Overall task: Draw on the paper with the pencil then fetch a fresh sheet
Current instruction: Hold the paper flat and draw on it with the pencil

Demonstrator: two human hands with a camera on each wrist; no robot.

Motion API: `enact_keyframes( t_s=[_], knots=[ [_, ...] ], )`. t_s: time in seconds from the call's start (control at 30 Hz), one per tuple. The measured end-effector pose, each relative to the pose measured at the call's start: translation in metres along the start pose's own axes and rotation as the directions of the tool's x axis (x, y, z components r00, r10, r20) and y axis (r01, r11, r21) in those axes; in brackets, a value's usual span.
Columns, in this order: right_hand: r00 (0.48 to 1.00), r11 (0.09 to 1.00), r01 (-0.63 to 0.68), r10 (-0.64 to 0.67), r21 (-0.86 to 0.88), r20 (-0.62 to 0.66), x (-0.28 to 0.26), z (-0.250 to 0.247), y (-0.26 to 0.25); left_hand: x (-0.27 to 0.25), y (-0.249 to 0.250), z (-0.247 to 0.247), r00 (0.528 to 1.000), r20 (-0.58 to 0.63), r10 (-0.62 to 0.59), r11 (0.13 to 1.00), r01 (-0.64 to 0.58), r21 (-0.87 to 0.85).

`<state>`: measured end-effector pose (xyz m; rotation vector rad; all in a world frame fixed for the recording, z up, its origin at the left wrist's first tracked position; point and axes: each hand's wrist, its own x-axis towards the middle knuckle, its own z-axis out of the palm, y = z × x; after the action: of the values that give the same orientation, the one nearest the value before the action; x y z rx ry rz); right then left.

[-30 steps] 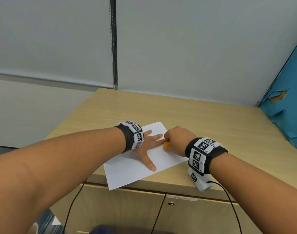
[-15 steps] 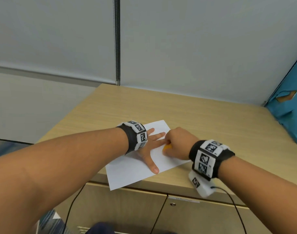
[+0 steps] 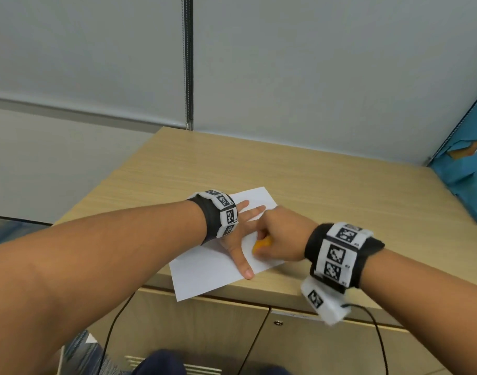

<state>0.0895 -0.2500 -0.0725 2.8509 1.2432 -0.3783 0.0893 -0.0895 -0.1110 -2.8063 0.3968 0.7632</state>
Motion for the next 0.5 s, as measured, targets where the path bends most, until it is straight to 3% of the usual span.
enact_keyframes(
  t_s=[0.1, 0.17, 0.27, 0.4, 0.5],
  knots=[
    [0.985, 0.99, -0.144, 0.144, 0.01, -0.091, 0.012, -0.009, 0.023, 0.001, 0.002, 0.001, 1.0, -0.022, 0.005, 1.0, -0.005, -0.018],
    [0.994, 0.998, -0.069, 0.068, -0.003, -0.089, 0.007, -0.004, 0.004, -0.004, 0.003, -0.002, 1.0, -0.003, -0.01, 1.0, 0.01, -0.009],
    [0.998, 0.998, 0.056, -0.056, 0.042, 0.011, -0.009, 0.008, -0.017, -0.007, 0.002, -0.004, 1.0, -0.003, -0.027, 0.999, 0.027, -0.025],
    [0.989, 0.991, -0.125, 0.128, 0.039, -0.078, 0.006, -0.008, 0.019, -0.004, 0.002, 0.0, 1.0, -0.018, 0.0, 1.0, -0.001, -0.023],
    [0.988, 0.993, -0.119, 0.118, -0.001, -0.103, 0.004, -0.003, 0.007, -0.002, 0.002, -0.001, 1.0, 0.001, -0.009, 1.0, 0.009, -0.007]
  ],
)
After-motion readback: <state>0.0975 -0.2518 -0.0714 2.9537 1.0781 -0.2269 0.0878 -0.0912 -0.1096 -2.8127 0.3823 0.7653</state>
